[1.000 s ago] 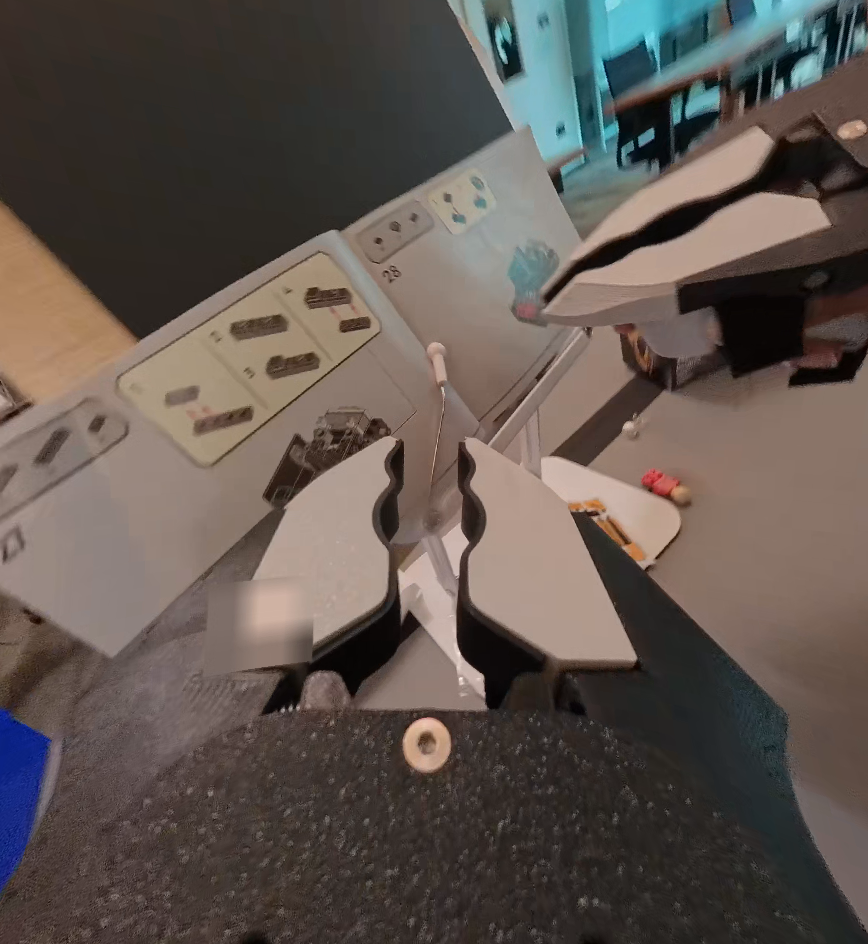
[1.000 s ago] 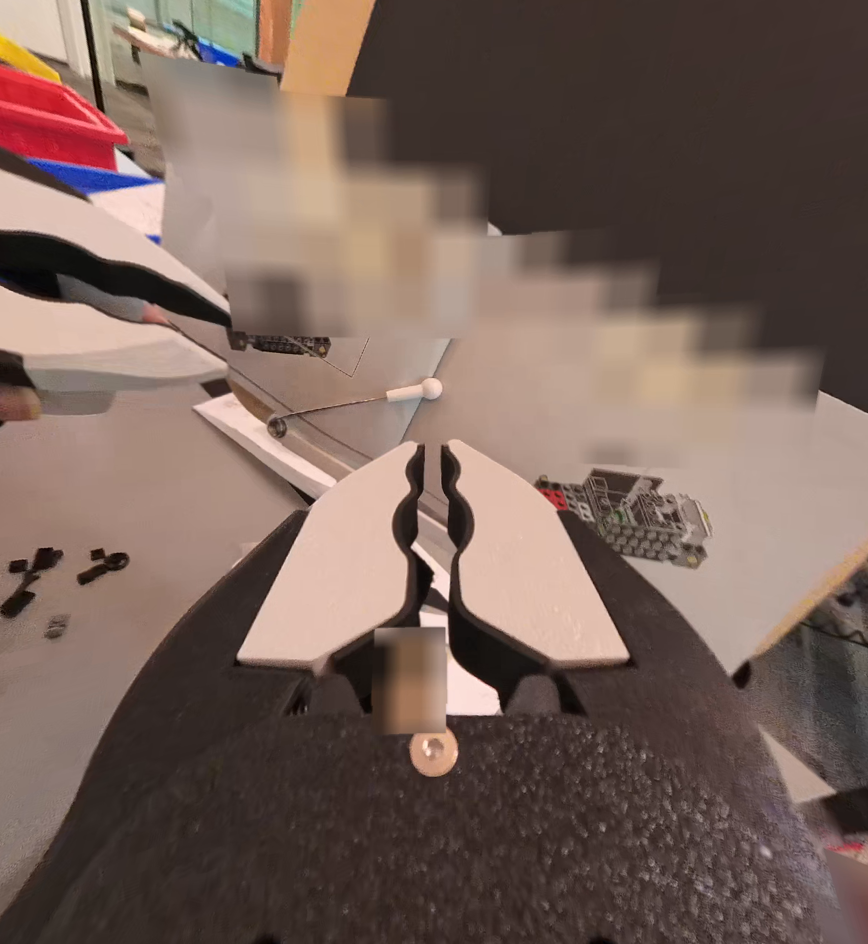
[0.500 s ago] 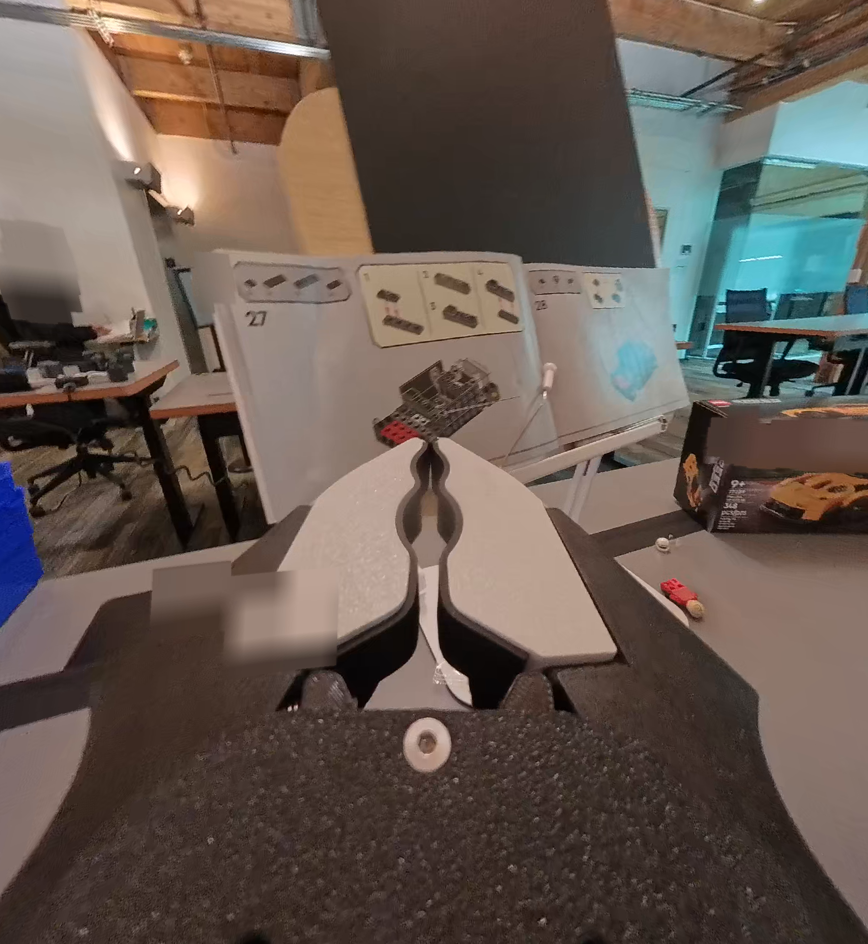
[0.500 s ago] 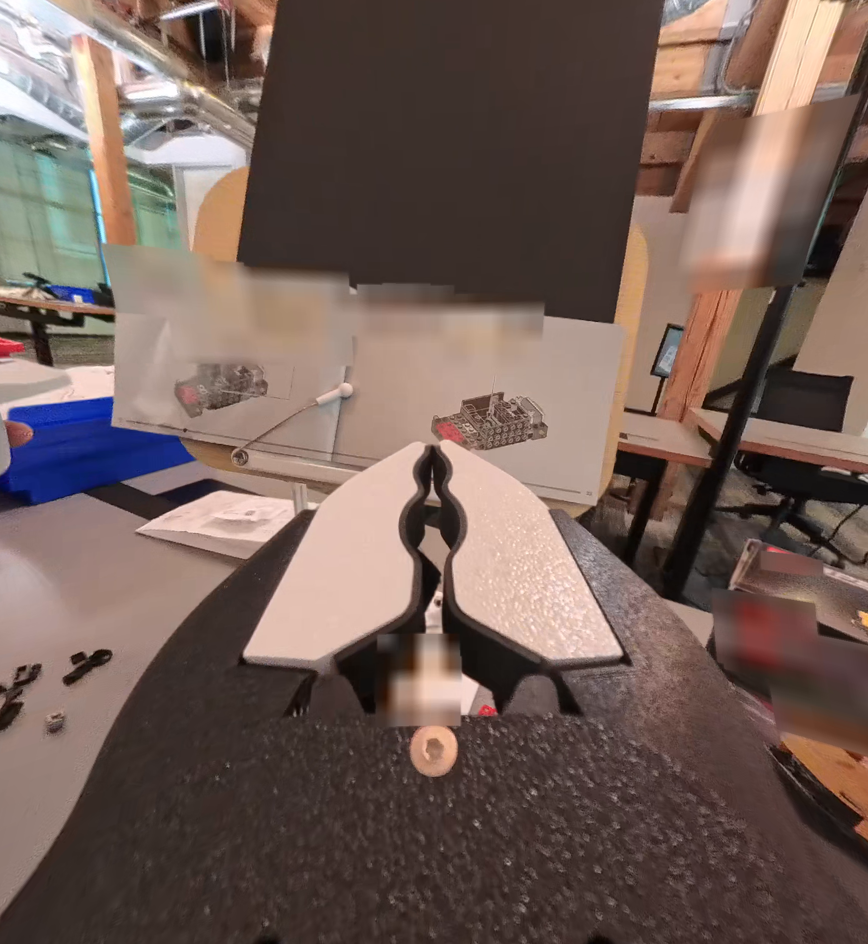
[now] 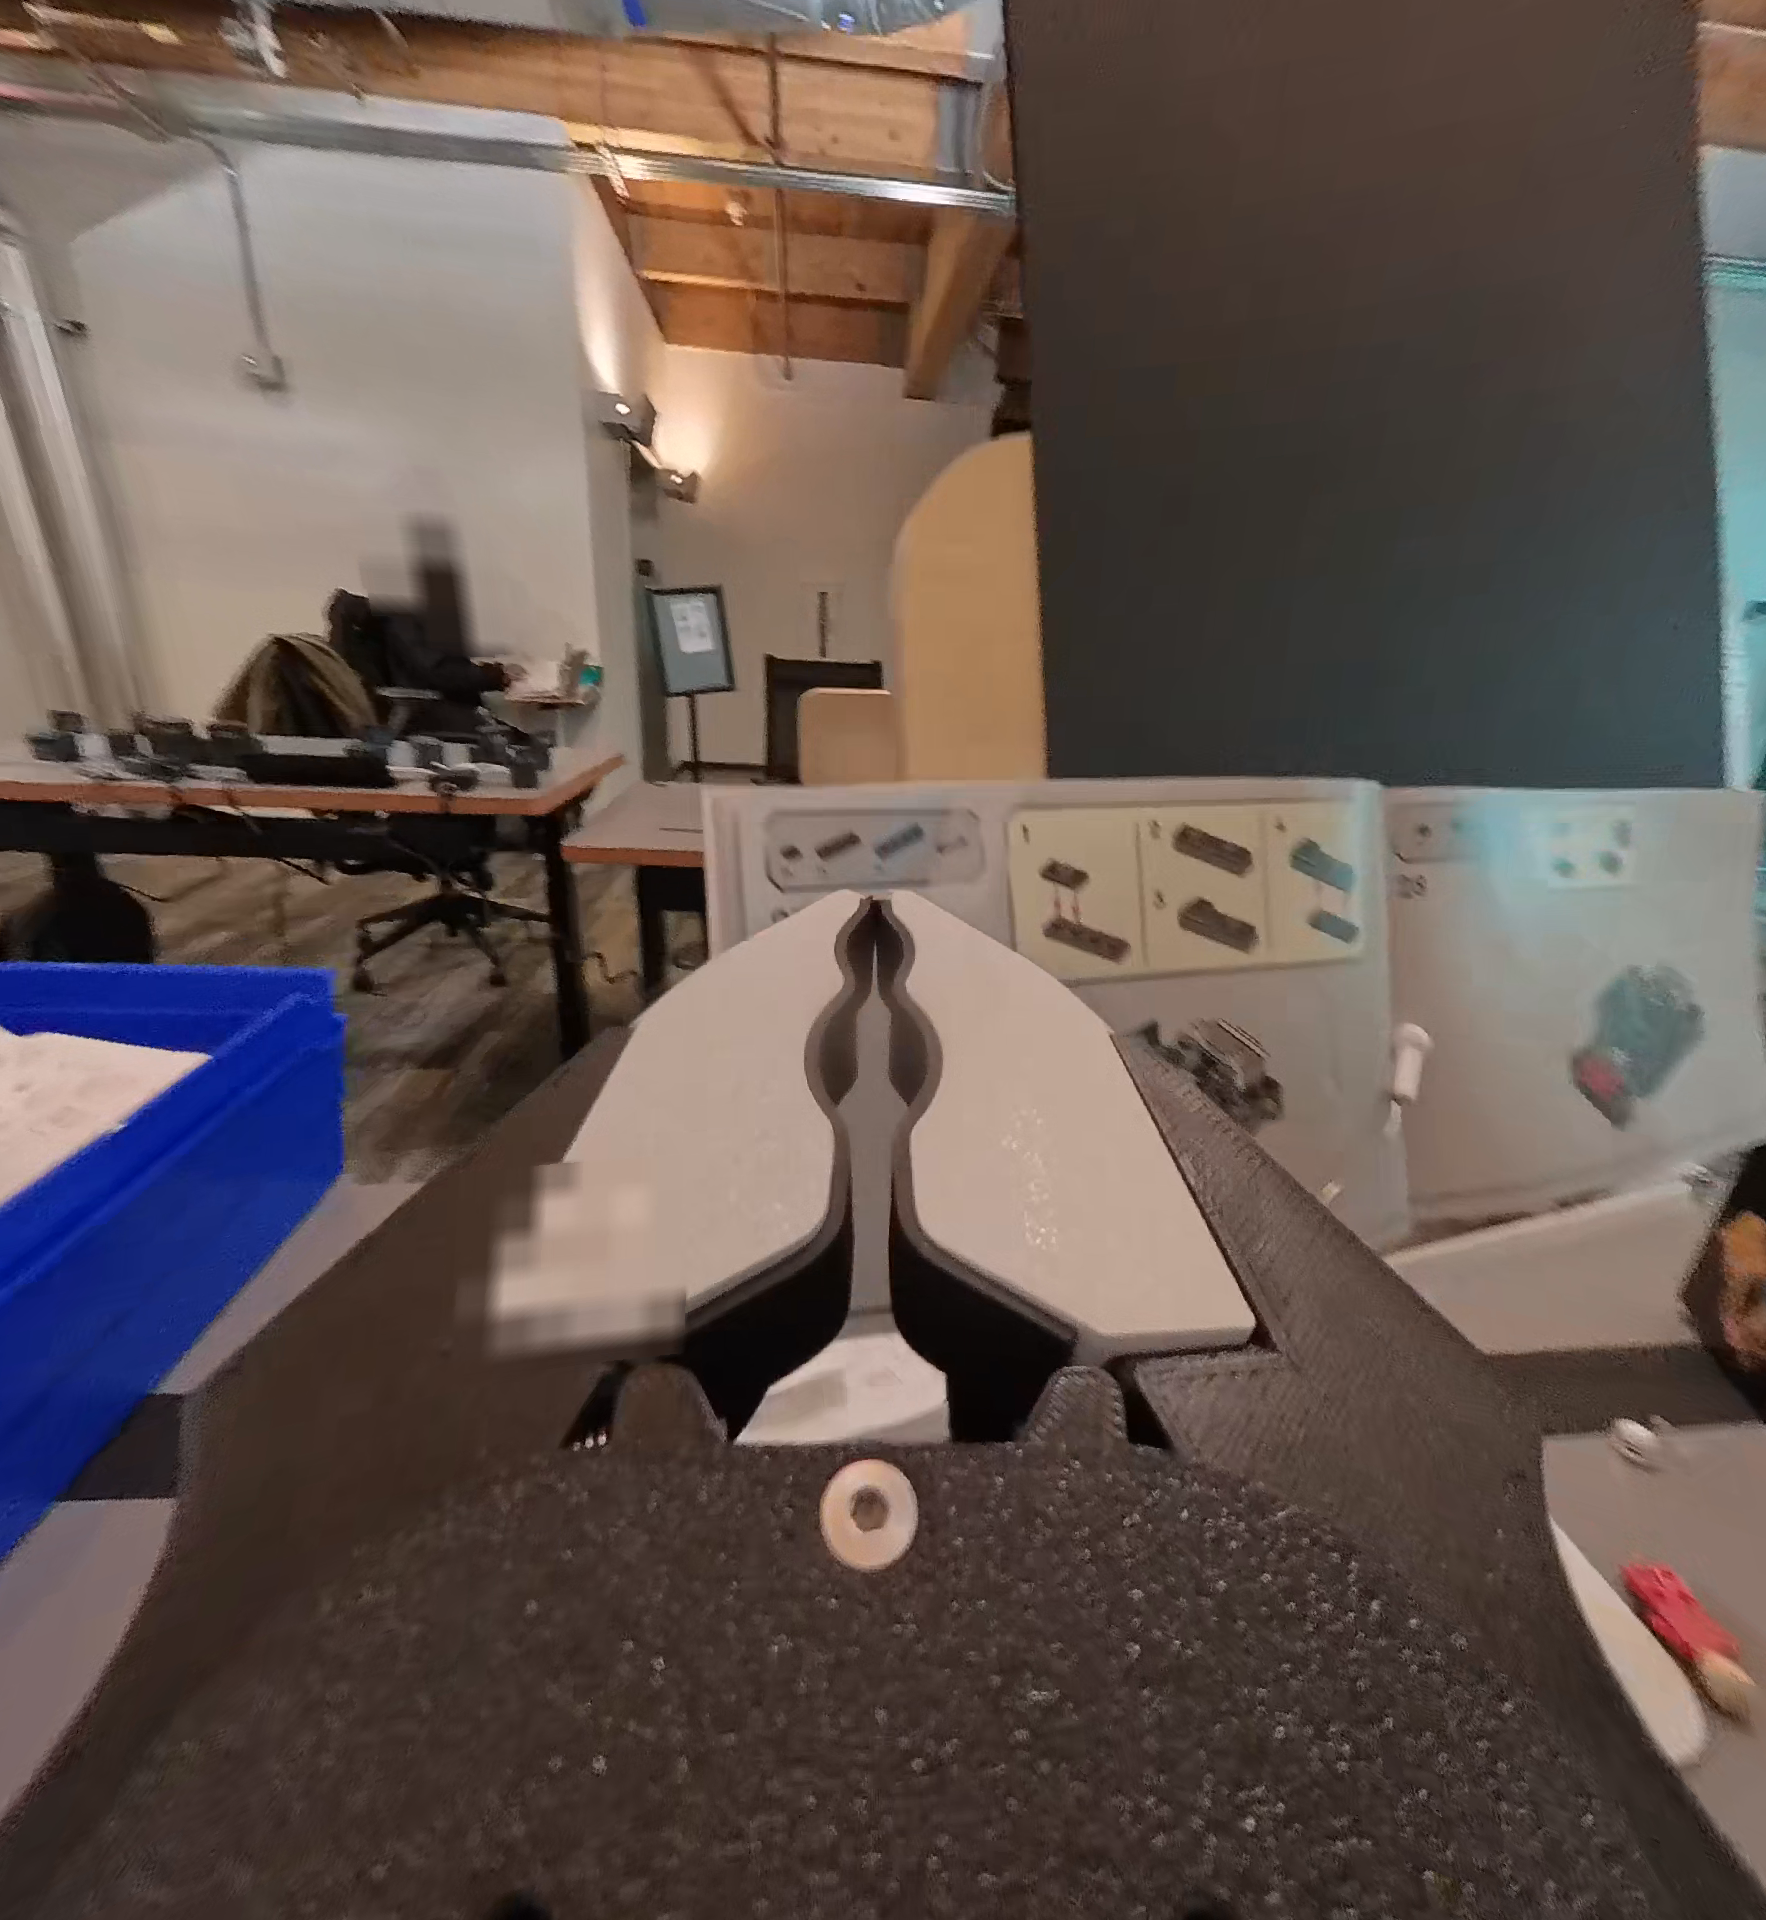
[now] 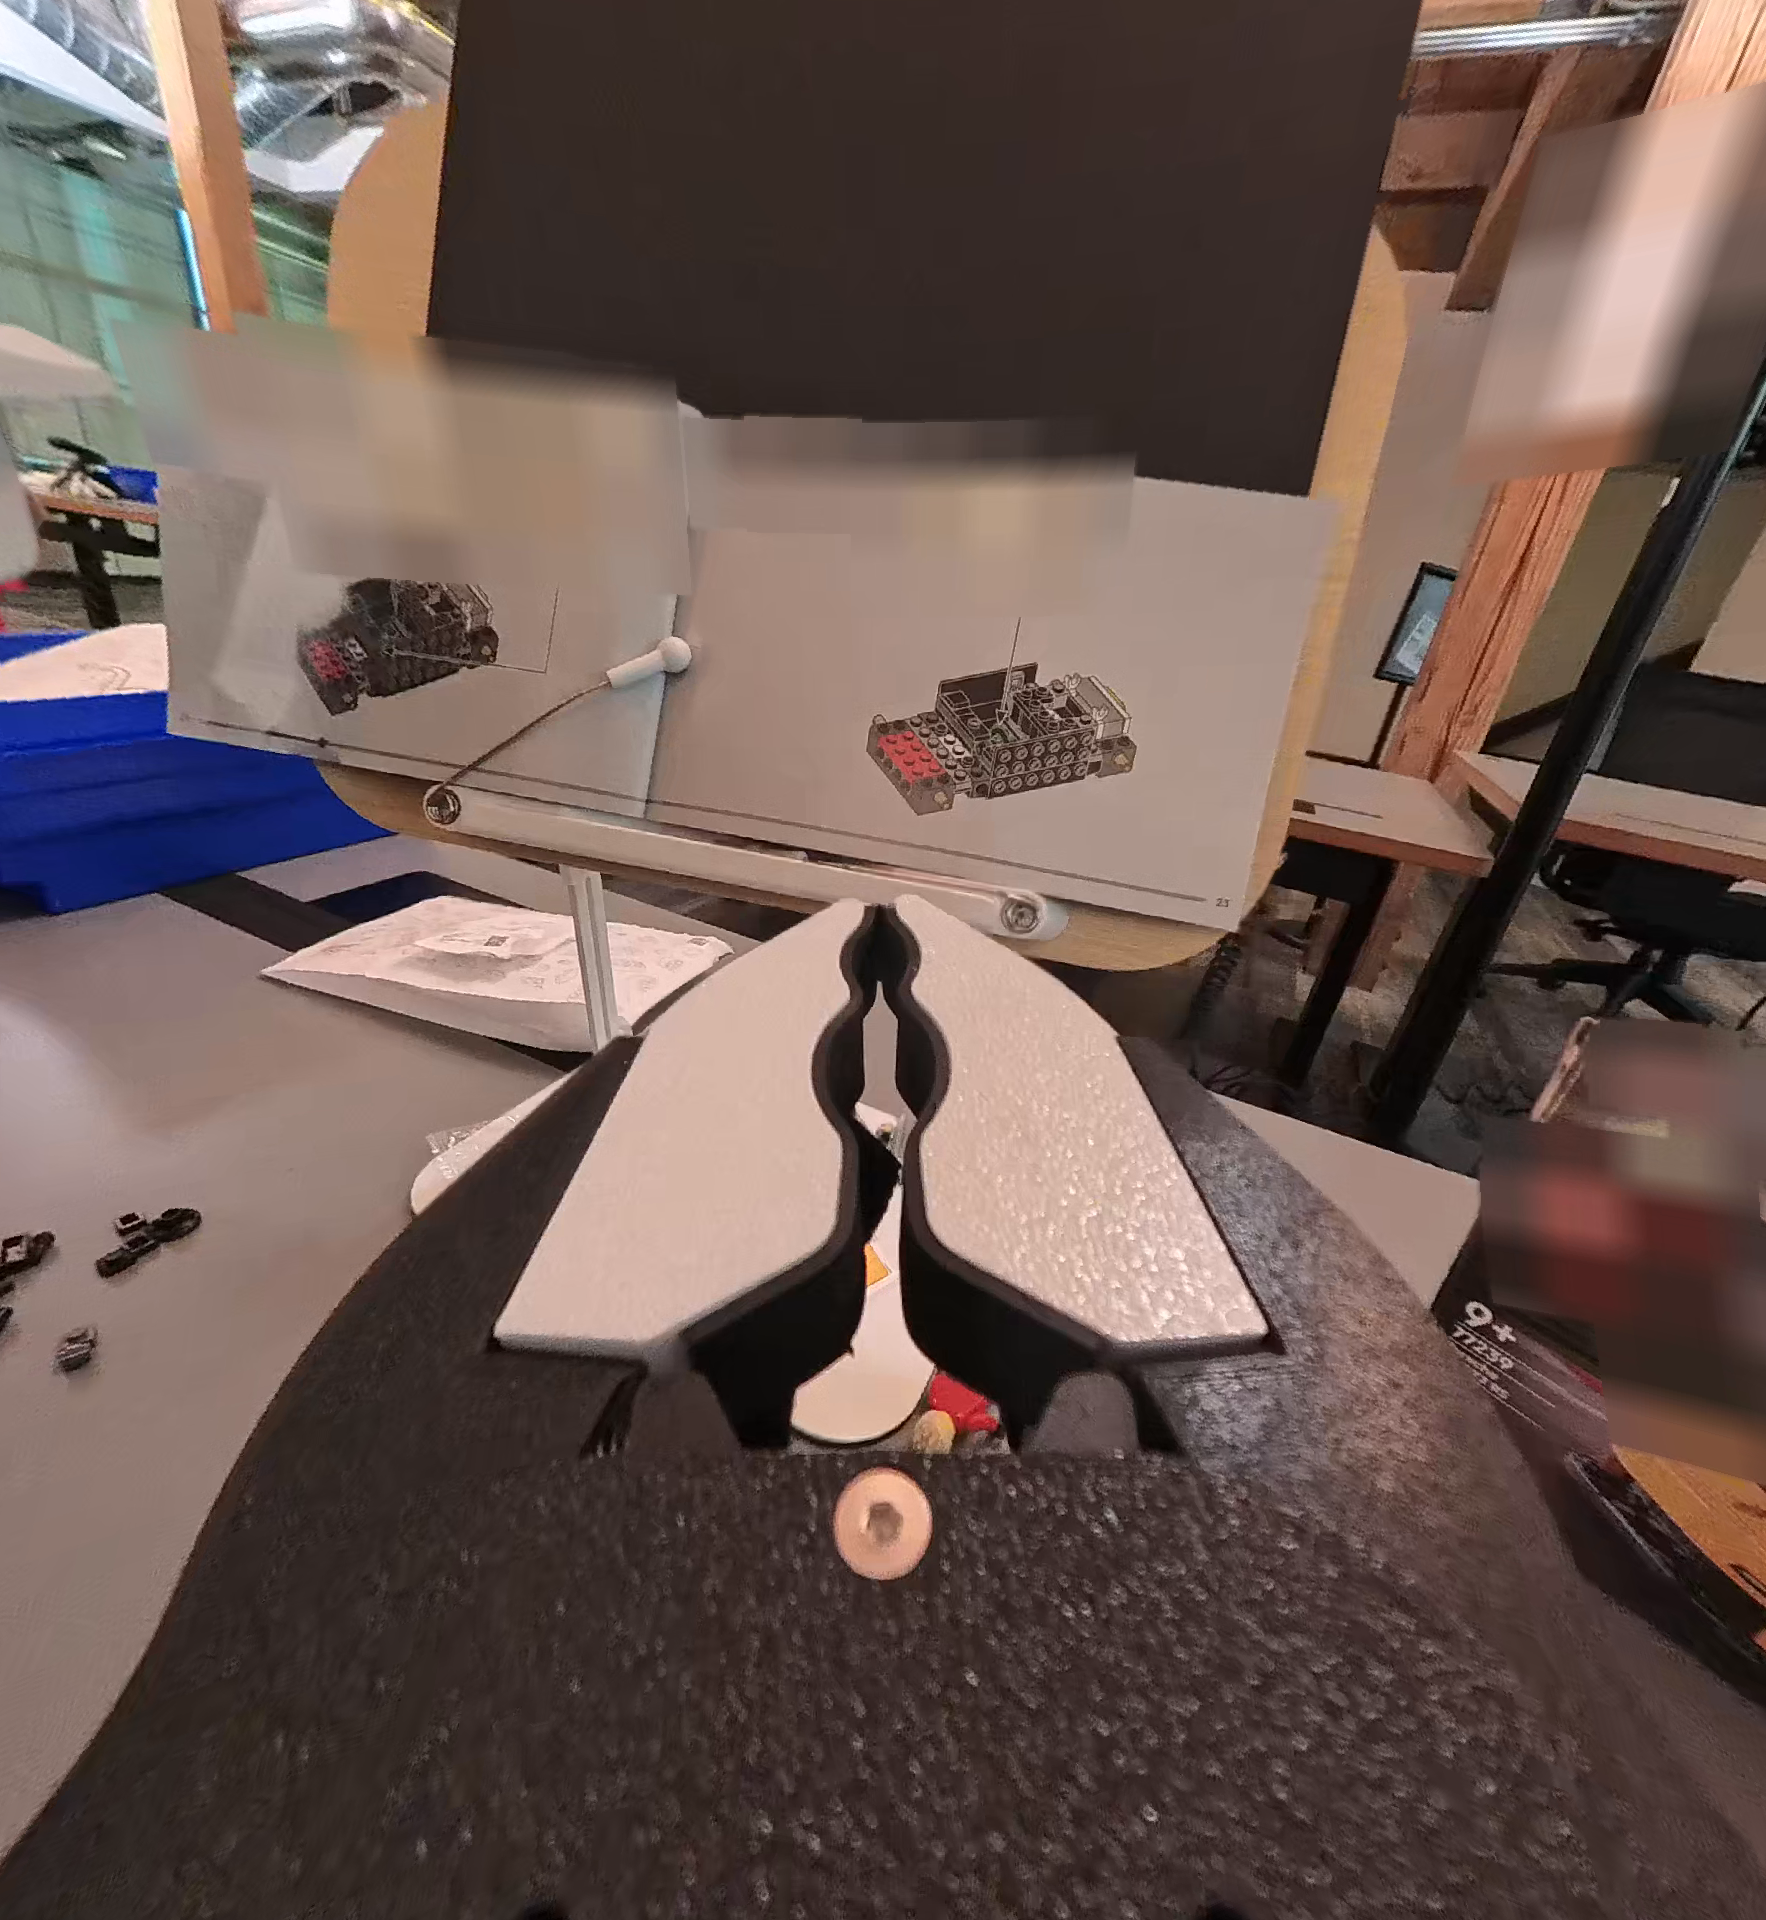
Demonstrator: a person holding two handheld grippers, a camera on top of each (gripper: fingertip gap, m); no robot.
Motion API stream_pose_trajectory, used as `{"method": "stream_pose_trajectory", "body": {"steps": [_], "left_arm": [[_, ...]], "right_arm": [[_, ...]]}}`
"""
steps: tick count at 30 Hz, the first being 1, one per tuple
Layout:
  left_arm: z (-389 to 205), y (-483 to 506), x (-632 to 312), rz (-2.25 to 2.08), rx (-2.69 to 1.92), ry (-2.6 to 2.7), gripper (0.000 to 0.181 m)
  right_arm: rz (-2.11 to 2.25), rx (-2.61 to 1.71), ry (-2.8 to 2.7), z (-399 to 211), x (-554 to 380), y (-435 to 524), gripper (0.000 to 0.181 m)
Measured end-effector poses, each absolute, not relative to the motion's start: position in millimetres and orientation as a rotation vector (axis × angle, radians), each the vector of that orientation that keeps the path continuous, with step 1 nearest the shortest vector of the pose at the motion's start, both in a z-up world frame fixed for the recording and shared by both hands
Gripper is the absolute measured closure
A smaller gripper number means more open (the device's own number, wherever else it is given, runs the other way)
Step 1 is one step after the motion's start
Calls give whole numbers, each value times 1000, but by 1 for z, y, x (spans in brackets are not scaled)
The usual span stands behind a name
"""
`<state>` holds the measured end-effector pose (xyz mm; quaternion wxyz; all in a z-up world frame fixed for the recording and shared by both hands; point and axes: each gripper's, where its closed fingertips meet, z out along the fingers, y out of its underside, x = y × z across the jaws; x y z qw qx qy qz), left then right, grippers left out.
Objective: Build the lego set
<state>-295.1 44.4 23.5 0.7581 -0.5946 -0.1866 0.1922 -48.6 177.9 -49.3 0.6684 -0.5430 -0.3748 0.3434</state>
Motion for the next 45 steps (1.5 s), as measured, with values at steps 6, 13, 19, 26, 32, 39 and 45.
{"method": "stream_pose_trajectory", "body": {"steps": [6, 13, 19, 26, 32, 39, 45], "left_arm": [[19, 37, -311, 509, -1290, -406, 181], [25, 41, -308, 524, -1273, -352, 181], [28, 47, -311, 534, -1271, -337, 181], [22, 51, -325, 544, -1293, -357, 181], [16, 57, -323, 552, -1316, -346, 181], [17, 56, -322, 553, -1316, -344, 181], [23, 54, -316, 577, -1303, -329, 181]], "right_arm": [[789, -1225, -837, -44, -44, 180, 181], [767, -1197, -902, -55, -54, 169, 181], [790, -1194, -905, -56, -55, 169, 181], [797, -1187, -933, -61, -59, 165, 181], [806, -1200, -941, -64, -60, 166, 181], [828, -1227, -961, -69, -63, 165, 181], [863, -1251, -956, -71, -64, 164, 181]]}}
